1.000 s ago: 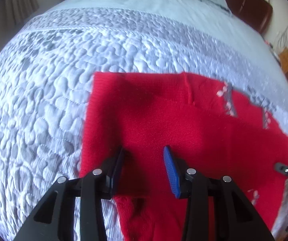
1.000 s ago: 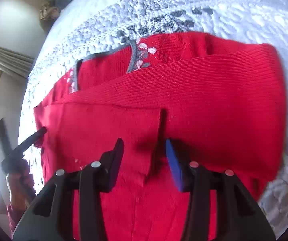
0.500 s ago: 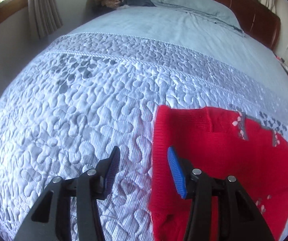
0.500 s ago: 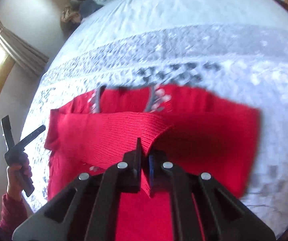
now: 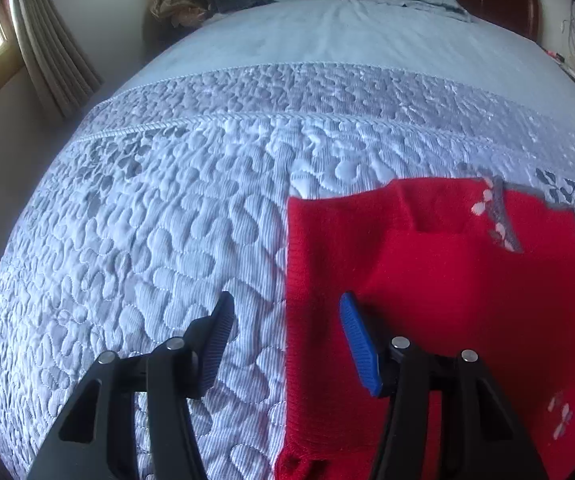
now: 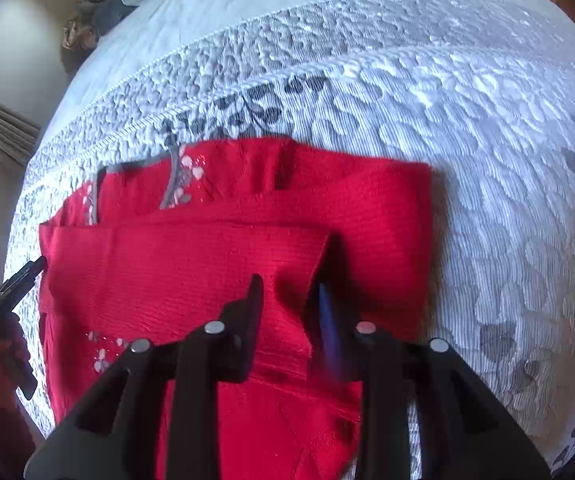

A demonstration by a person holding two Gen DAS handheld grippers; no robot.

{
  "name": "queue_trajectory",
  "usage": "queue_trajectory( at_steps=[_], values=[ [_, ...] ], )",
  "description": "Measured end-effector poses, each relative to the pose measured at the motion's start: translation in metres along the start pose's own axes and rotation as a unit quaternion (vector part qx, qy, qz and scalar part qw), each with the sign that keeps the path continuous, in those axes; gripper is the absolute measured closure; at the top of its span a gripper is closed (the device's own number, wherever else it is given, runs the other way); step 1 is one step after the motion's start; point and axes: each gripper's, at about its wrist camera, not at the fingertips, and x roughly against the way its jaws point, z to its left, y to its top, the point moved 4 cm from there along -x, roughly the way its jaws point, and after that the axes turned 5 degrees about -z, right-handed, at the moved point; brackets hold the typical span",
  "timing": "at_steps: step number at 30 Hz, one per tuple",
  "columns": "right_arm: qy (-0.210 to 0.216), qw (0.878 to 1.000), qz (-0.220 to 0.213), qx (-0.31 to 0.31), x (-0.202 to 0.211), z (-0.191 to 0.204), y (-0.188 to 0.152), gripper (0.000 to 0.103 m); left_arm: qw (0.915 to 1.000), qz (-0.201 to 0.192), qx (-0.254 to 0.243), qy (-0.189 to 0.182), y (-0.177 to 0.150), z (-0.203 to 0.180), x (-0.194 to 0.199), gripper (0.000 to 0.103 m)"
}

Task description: Fold small clothes

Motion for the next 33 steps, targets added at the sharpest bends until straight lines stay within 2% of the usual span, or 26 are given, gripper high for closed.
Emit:
queue_trajectory(
  at_steps=[1,2,3,5,11,13,14,15,16,17,20,23,26,29,33],
  values=[
    [0.002,1.0,0.003,-0.005,0.0,-0.002,0.003,0.075,1.0,0.004,-0.001,0.0,0.002,-0.003,-0.002,0.047],
    [0.0,1.0,0.006,-0.01,-0.001,-0.005,0.005,0.082,0.9999,0.01,-0.005,0.0,0.003,-0.006,-0.007,0.047],
    [-0.008,1.0,0.009,-0.011,-0.003,-0.006,0.006,0.087,0.9998,0.016,-0.01,0.003,0.002,-0.009,-0.011,0.047],
    [-0.034,0.999,0.025,-0.009,-0.01,-0.01,0.002,0.09,0.9995,0.025,-0.018,0.01,-0.002,-0.014,-0.021,0.046],
    [-0.059,0.998,0.025,-0.023,-0.024,-0.013,-0.007,0.09,0.9997,0.019,-0.003,0.014,-0.01,-0.012,-0.029,0.044],
    [-0.061,0.998,0.015,-0.017,-0.019,-0.01,-0.008,0.088,0.9996,0.025,-0.009,0.011,-0.009,-0.012,-0.025,0.044],
    [-0.051,0.998,0.006,-0.019,-0.013,-0.01,-0.01,0.083,0.9995,0.03,-0.005,0.002,-0.009,-0.009,-0.019,0.045],
    [-0.043,0.999,0.004,-0.023,-0.008,-0.012,-0.013,0.077,0.9993,0.036,0.004,-0.01,-0.012,-0.006,-0.014,0.045],
    [-0.033,0.999,0.002,-0.025,0.001,-0.012,-0.02,0.065,0.9987,0.043,0.013,-0.024,-0.017,-0.002,-0.007,0.045],
    [-0.023,0.999,-0.007,-0.022,0.015,-0.01,-0.034,0.057,0.9979,0.049,0.019,-0.037,-0.025,0.002,0.0,0.044],
    [-0.022,1.0,-0.011,0.013,0.041,0.0,-0.077,0.058,0.9961,0.054,0.017,-0.067,-0.063,0.011,0.033,0.038],
    [-0.014,0.999,0.007,0.038,0.064,0.012,-0.151,0.057,0.9941,0.068,0.003,-0.084,-0.116,0.018,0.069,0.035],
    [-0.03,0.998,0.012,0.056,0.084,0.017,-0.216,0.057,0.994,0.061,-0.023,-0.089,-0.167,0.023,0.108,0.031],
    [-0.038,0.997,0.008,0.061,0.103,0.021,-0.261,0.056,0.993,0.062,-0.029,-0.096,-0.204,0.029,0.141,0.031],
    [-0.019,0.999,0.02,0.045,0.129,0.025,-0.309,0.055,0.9906,0.071,-0.031,-0.112,-0.24,0.034,0.176,0.03]
  ],
)
